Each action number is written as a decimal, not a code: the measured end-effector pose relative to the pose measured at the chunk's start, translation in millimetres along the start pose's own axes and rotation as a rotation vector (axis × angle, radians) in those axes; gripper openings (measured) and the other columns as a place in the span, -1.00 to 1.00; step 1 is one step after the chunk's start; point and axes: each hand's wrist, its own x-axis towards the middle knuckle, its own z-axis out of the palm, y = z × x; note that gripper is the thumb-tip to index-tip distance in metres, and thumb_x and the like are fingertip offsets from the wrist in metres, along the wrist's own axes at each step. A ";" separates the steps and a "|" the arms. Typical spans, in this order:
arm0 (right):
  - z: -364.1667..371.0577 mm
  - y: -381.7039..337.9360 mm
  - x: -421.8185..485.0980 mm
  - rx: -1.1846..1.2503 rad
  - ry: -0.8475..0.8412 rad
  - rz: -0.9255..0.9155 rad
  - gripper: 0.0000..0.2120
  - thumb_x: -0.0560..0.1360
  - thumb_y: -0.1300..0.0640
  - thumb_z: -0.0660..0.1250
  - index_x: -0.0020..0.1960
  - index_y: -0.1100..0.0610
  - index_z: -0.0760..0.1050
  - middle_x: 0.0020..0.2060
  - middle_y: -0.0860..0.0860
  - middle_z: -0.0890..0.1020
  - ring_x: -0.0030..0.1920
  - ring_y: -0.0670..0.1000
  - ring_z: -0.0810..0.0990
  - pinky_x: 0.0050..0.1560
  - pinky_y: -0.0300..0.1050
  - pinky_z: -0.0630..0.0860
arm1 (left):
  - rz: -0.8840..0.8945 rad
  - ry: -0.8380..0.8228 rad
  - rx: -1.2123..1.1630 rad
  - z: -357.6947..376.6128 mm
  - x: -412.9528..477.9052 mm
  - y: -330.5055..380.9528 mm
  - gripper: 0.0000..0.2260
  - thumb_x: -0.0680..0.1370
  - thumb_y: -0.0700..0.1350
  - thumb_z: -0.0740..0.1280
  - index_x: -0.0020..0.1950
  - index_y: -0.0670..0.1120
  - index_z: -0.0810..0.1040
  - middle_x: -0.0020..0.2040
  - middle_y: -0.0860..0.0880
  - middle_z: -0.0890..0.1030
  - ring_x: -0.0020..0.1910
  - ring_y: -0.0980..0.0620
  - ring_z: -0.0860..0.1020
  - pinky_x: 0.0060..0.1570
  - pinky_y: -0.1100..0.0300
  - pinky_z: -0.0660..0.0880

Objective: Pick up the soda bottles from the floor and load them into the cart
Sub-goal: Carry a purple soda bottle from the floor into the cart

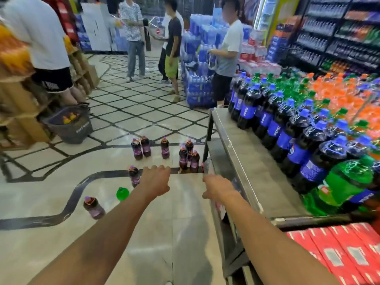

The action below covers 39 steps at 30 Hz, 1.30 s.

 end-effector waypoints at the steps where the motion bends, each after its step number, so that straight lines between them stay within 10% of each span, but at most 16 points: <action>1: -4.3 -2.4 12.3 -0.005 -0.008 0.002 -0.49 0.53 0.00 0.44 0.43 0.07 0.42 0.34 0.09 0.55 0.30 0.18 0.56 0.21 0.09 0.56 | -0.003 -0.009 -0.018 -0.4 12.3 -7.9 -0.57 0.55 0.06 0.38 0.38 -0.01 0.41 0.30 -0.06 0.52 0.29 -0.14 0.49 0.23 -0.11 0.40; 30: -167.7 85.2 406.2 0.129 0.016 0.007 -0.51 0.55 0.07 0.43 0.43 0.13 0.41 0.33 0.11 0.57 0.30 0.18 0.56 0.19 0.05 0.55 | 0.019 0.100 -0.032 -90.6 433.5 -75.8 -0.61 0.55 0.11 0.40 0.30 -0.01 0.46 0.21 -0.07 0.56 0.19 -0.13 0.53 0.18 -0.10 0.49; 39: -163.9 84.2 534.6 0.134 -0.100 -0.051 -0.51 0.52 -0.02 0.47 0.36 0.10 0.42 0.23 0.11 0.62 0.20 0.16 0.61 0.14 0.07 0.59 | -0.083 -0.112 -0.088 -52.9 510.8 -119.1 -0.59 0.53 0.02 0.39 0.34 -0.03 0.44 0.28 -0.09 0.56 0.24 -0.15 0.54 0.21 -0.10 0.51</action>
